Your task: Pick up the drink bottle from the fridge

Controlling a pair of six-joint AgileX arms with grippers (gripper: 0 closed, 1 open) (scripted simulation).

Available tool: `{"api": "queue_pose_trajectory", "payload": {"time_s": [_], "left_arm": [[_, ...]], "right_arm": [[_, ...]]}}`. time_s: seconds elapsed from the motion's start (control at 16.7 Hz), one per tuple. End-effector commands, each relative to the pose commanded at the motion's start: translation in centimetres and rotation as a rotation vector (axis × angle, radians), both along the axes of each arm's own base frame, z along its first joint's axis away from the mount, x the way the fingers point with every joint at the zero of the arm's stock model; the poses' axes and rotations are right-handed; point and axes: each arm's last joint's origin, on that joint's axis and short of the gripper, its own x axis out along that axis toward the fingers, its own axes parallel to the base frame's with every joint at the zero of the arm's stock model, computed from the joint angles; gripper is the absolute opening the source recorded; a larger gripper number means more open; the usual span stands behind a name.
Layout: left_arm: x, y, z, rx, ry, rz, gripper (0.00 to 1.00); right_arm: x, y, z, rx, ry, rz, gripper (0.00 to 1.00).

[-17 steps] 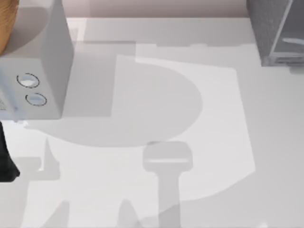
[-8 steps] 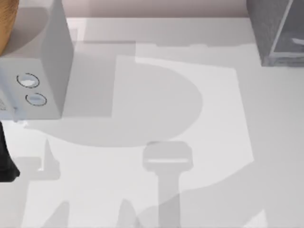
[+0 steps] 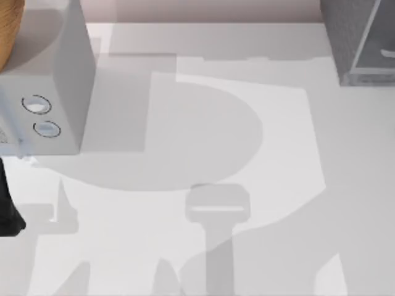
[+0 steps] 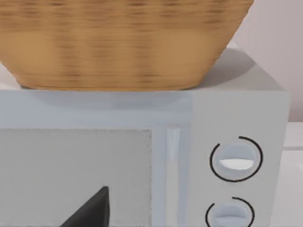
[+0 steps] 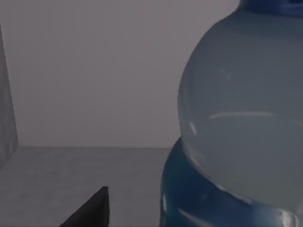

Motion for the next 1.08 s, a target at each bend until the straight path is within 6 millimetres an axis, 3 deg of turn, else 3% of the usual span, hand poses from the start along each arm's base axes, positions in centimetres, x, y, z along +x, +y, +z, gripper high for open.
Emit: {"api": "queue_pose_trajectory", "payload": {"time_s": [0.06,0.84,1.08], "left_arm": [[0.00,0.00,0.00,0.000,0.000,0.000,1.00],[0.00,0.00,0.00,0.000,0.000,0.000,1.00],[0.00,0.00,0.00,0.000,0.000,0.000,1.00]], "right_arm": [[0.00,0.00,0.00,0.000,0.000,0.000,1.00],[0.00,0.00,0.00,0.000,0.000,0.000,0.02],[0.00,0.00,0.00,0.000,0.000,0.000,0.00]]}}
